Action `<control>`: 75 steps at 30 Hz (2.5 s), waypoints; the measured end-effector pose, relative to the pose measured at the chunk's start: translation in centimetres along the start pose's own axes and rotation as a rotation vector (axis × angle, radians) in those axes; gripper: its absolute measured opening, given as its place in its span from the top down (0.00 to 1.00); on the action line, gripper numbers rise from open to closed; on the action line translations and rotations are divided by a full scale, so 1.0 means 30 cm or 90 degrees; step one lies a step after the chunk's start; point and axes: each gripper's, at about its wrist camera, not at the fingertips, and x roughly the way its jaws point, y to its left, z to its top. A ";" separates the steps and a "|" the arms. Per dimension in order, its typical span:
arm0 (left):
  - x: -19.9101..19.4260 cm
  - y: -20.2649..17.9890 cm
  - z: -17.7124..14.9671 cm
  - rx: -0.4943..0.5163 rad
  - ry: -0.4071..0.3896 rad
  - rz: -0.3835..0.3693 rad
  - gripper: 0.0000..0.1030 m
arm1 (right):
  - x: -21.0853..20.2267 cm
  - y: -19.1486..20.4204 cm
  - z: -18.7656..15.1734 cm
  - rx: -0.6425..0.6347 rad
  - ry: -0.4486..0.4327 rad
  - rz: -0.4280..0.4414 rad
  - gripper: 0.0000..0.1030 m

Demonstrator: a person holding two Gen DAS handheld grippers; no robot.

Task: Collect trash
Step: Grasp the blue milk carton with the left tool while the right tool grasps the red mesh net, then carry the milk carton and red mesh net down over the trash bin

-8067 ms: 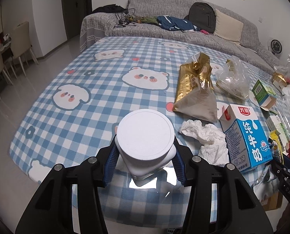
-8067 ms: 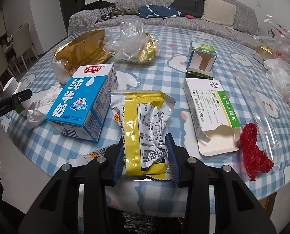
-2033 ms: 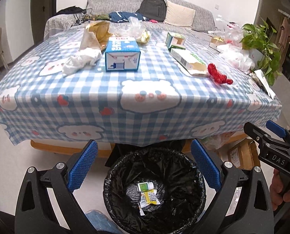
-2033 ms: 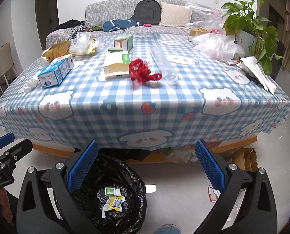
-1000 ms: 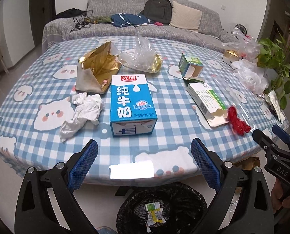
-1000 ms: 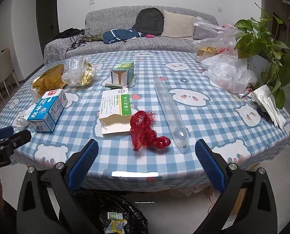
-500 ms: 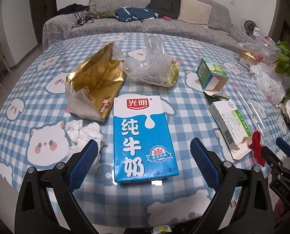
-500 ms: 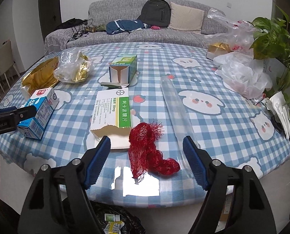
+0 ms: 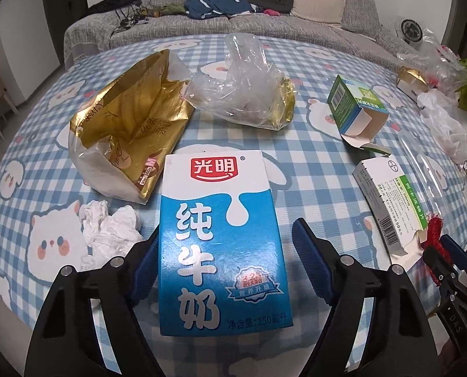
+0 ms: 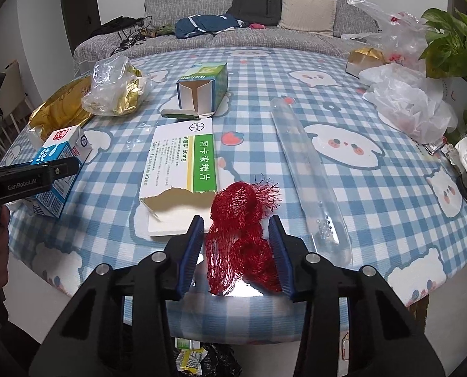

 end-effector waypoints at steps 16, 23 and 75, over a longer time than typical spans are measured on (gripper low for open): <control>-0.015 0.000 -0.016 0.000 -0.001 -0.014 0.40 | -0.006 -0.012 -0.004 0.019 0.002 0.008 0.84; -0.059 -0.006 -0.028 0.005 -0.015 -0.016 0.40 | -0.038 -0.009 -0.010 0.022 -0.007 0.009 0.84; -0.354 -0.086 -0.644 0.009 -0.041 -0.054 0.40 | -0.314 0.020 -0.367 0.017 -0.018 0.020 0.85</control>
